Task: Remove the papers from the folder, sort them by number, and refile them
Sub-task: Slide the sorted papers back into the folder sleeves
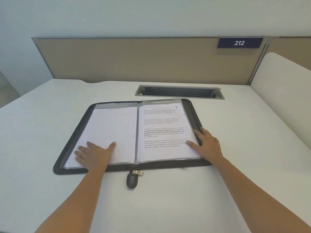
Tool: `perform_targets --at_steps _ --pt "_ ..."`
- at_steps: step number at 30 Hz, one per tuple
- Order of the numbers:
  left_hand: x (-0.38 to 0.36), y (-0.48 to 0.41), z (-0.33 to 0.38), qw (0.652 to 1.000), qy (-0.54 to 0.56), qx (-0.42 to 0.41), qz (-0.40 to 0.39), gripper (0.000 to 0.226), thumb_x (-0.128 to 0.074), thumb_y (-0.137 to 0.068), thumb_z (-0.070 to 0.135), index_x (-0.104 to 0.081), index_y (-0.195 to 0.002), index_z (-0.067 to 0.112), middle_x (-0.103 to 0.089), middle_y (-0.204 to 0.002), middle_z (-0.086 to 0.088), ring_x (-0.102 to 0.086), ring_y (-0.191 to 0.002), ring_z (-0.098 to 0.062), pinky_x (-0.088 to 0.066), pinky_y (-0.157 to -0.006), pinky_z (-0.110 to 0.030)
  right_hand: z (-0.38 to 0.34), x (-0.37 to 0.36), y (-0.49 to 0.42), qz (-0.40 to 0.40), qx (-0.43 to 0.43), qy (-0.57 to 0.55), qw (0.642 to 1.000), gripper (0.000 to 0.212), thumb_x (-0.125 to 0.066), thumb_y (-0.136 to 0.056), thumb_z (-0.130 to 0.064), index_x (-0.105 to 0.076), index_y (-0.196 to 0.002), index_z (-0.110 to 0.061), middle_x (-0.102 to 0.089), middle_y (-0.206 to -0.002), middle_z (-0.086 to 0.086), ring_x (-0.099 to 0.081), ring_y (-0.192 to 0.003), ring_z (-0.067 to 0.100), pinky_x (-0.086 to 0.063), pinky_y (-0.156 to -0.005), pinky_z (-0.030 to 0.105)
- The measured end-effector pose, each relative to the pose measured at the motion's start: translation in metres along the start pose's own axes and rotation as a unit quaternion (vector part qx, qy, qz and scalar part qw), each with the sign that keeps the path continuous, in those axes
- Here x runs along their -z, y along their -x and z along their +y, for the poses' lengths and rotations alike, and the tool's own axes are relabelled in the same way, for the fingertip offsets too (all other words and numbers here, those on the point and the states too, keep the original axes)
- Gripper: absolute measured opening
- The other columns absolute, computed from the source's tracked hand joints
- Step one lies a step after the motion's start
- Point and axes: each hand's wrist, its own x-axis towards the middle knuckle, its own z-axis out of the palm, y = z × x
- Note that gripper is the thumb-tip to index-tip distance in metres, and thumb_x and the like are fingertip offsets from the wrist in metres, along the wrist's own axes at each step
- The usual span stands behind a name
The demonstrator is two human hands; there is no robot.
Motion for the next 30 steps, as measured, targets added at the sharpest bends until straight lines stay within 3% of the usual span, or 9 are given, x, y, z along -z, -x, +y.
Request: perform_targets --at_steps 5,9,12,16,19,21,24,28,30 --pt "0.003 0.002 0.001 0.999 0.022 -0.029 0.012 0.098 -0.049 -0.087 0.060 -0.001 -0.149 0.002 -0.004 -0.155 -0.024 -0.001 -0.144 -0.037 -0.002 -0.117 -0.045 -0.001 0.000 0.001 -0.001 -0.001 -0.003 1.000 0.070 -0.045 -0.087 -0.063 -0.033 -0.145 -0.026 -0.016 -0.157 -0.001 -0.013 -0.145 0.015 -0.011 -0.116 0.038" --pt "0.005 0.007 0.013 0.987 0.148 -0.055 0.023 0.073 -0.056 -0.093 0.020 -0.011 -0.149 0.008 -0.036 -0.143 -0.023 -0.035 -0.130 -0.042 -0.031 -0.105 -0.050 -0.001 0.001 0.001 0.000 -0.002 -0.004 1.000 0.069 -0.046 -0.086 -0.063 -0.034 -0.144 -0.026 -0.016 -0.157 -0.001 -0.014 -0.145 0.015 -0.012 -0.116 0.038" --pt "0.011 0.015 0.023 0.968 0.235 -0.088 0.024 0.064 -0.044 -0.093 -0.001 -0.016 -0.149 0.013 -0.044 -0.140 -0.020 -0.044 -0.124 -0.041 -0.035 -0.103 -0.046 -0.001 0.002 0.002 -0.002 -0.001 -0.006 1.000 0.069 -0.046 -0.086 -0.063 -0.035 -0.144 -0.027 -0.017 -0.157 -0.001 -0.014 -0.145 0.015 -0.013 -0.116 0.038" --pt "0.024 0.035 0.053 0.920 0.375 -0.108 0.020 0.063 -0.038 -0.093 -0.005 -0.022 -0.147 0.023 -0.043 -0.142 -0.016 -0.048 -0.123 -0.034 -0.043 -0.099 -0.042 -0.002 0.002 0.002 0.000 -0.001 -0.015 1.000 0.069 -0.048 -0.086 -0.063 -0.036 -0.143 -0.026 -0.018 -0.157 -0.001 -0.015 -0.144 0.015 -0.013 -0.116 0.039" --pt "0.030 0.060 0.081 0.891 0.411 -0.192 0.019 0.064 -0.050 -0.091 -0.002 -0.027 -0.145 0.024 -0.049 -0.138 -0.009 -0.052 -0.107 -0.017 -0.043 -0.081 -0.021 -0.002 0.003 0.003 0.005 0.000 -0.019 1.000 0.069 -0.049 -0.085 -0.063 -0.038 -0.143 -0.026 -0.020 -0.156 -0.001 -0.017 -0.144 0.015 -0.013 -0.116 0.038" --pt "0.027 0.080 0.093 0.858 0.429 -0.282 -0.017 0.065 -0.061 -0.087 0.006 -0.033 -0.142 0.026 -0.055 -0.128 0.002 -0.051 -0.107 -0.009 -0.039 -0.086 -0.016 -0.002 0.003 0.003 0.003 -0.001 -0.023 1.000 0.070 -0.048 -0.085 -0.064 -0.038 -0.143 -0.026 -0.020 -0.156 -0.001 -0.017 -0.144 0.015 -0.013 -0.116 0.037" --pt "0.014 0.100 0.102 0.791 0.450 -0.398 -0.115 0.050 -0.062 -0.086 0.007 -0.047 -0.125 0.035 -0.064 -0.110 0.010 -0.062 -0.106 -0.010 -0.047 -0.094 -0.025 -0.001 0.004 0.005 -0.002 -0.005 -0.029 1.000 0.069 -0.049 -0.085 -0.063 -0.038 -0.143 -0.026 -0.020 -0.156 -0.002 -0.018 -0.144 0.015 -0.013 -0.117 0.037" --pt "0.011 0.105 0.102 0.768 0.533 -0.347 -0.072 0.034 -0.052 -0.088 -0.006 -0.063 -0.095 0.026 -0.068 -0.075 -0.001 -0.063 -0.065 -0.014 -0.052 -0.068 -0.024 0.000 0.006 0.005 0.018 -0.008 -0.089 0.996 0.049 -0.044 -0.096 -0.042 -0.044 -0.140 -0.020 -0.028 -0.153 -0.001 -0.028 -0.140 0.018 -0.020 -0.115 0.035" --pt "0.010 0.098 0.098 0.788 0.535 -0.300 -0.050 0.033 -0.049 -0.088 -0.007 -0.063 -0.090 0.023 -0.065 -0.070 -0.002 -0.060 -0.062 -0.014 -0.049 -0.065 -0.024 0.000 0.007 0.007 0.050 -0.008 -0.132 0.990 0.039 -0.037 -0.100 -0.028 -0.050 -0.135 -0.016 -0.037 -0.149 0.001 -0.037 -0.135 0.020 -0.026 -0.109 0.031"
